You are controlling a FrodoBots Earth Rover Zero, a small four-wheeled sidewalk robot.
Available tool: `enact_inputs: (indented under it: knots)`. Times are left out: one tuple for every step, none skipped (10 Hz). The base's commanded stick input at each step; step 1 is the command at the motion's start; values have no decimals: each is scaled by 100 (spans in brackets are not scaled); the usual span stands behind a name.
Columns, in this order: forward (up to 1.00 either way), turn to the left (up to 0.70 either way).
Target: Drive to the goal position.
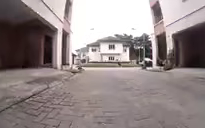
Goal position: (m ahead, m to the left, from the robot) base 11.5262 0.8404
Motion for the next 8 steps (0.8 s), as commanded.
enact_inputs:
  knots:
    - [70,0]
    - [70,0]
    - [70,0]
    - [70,0]
    - [70,0]
    - [70,0]
    - [70,0]
    - [70,0]
